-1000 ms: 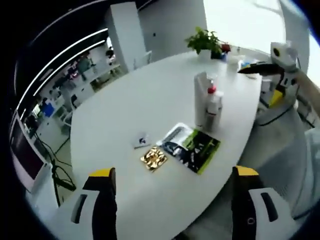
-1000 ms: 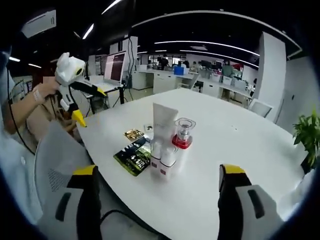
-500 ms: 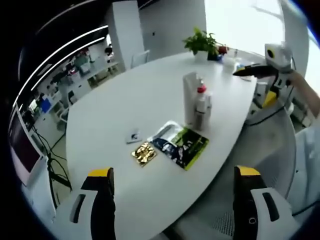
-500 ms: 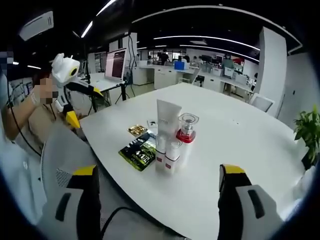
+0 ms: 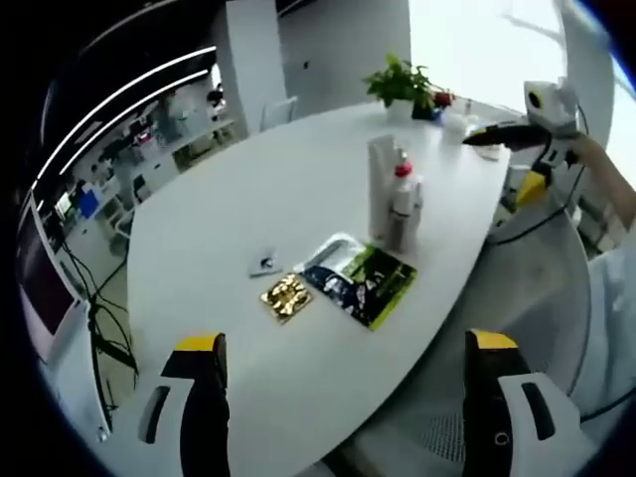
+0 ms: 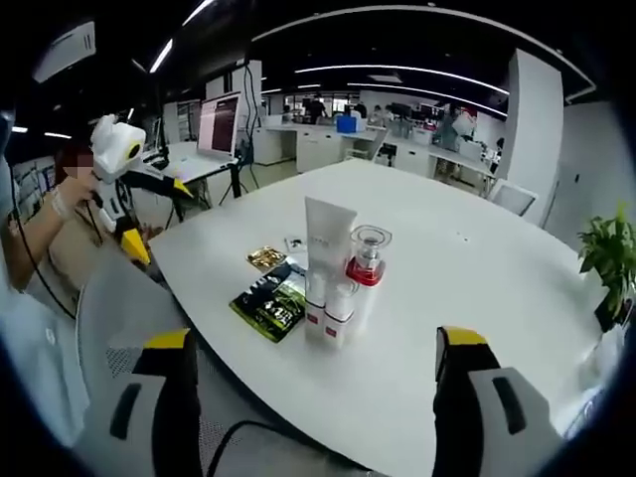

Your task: Arrange the skincare products in the storage area until every visible bottle or jar stands upright without overlapping.

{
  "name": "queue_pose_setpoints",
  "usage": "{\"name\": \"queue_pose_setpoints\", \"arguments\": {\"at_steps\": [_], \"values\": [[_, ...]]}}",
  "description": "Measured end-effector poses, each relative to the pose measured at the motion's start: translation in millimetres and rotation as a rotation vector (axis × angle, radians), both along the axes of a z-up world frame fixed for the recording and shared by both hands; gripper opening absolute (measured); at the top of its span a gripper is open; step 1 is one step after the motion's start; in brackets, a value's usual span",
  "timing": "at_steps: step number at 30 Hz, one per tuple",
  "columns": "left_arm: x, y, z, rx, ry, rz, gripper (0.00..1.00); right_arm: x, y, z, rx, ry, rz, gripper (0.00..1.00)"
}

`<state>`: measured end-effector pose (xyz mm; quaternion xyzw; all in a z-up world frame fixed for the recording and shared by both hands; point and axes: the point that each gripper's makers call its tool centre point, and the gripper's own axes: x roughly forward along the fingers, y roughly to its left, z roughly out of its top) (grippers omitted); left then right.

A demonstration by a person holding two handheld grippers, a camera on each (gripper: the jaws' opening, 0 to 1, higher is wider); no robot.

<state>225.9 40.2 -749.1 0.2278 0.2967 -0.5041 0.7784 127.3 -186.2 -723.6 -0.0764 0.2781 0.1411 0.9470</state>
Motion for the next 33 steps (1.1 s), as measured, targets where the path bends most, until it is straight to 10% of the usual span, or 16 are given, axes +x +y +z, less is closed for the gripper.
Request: {"name": "queue_pose_setpoints", "arguments": {"at_steps": [33], "values": [[60.1, 15.5, -4.9, -0.032, -0.007, -0.145, 0.95, 17.4, 45.1, 2.1, -0.062, 0.038, -0.168, 1.00]]}}
